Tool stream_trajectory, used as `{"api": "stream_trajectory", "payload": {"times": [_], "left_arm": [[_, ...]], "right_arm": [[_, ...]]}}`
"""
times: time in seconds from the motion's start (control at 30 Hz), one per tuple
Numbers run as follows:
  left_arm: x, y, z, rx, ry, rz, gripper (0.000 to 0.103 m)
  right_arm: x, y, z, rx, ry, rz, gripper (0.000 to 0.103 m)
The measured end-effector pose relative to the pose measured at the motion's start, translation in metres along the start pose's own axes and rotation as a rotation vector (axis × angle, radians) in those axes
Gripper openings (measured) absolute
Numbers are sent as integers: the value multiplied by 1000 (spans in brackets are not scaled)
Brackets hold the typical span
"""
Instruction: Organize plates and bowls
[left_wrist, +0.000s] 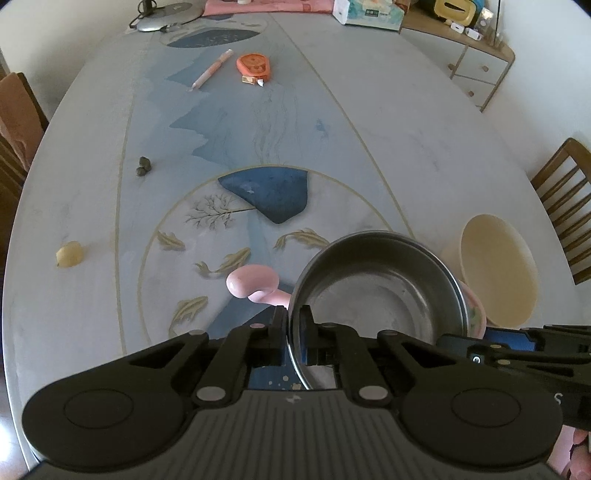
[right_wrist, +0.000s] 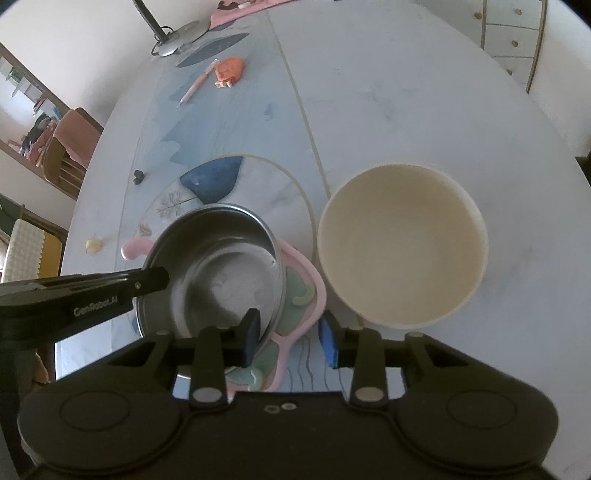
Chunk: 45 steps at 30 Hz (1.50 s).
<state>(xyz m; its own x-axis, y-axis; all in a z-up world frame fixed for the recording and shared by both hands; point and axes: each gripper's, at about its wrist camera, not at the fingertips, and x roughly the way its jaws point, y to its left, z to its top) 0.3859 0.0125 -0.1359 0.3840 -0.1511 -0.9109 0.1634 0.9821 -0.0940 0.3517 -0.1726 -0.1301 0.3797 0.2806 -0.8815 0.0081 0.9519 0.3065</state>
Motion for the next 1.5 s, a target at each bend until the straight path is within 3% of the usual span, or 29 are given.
{"api": "stream_trajectory", "payload": {"times": [0.3, 0.77, 1.07, 1.5], "left_arm": [[-14, 3, -16, -28, -6, 22, 6], [-87, 8, -47, -65, -52, 42, 6], [-135, 17, -89, -112, -82, 57, 6], [-168, 32, -164, -166, -61, 77, 6]], "right_arm": [[-17, 7, -4, -40, -35, 13, 29], [-64, 31, -28, -87, -41, 65, 29], [-98, 52, -60, -139, -53, 97, 29], [-117, 78, -118, -208, -4, 124, 29]]}}
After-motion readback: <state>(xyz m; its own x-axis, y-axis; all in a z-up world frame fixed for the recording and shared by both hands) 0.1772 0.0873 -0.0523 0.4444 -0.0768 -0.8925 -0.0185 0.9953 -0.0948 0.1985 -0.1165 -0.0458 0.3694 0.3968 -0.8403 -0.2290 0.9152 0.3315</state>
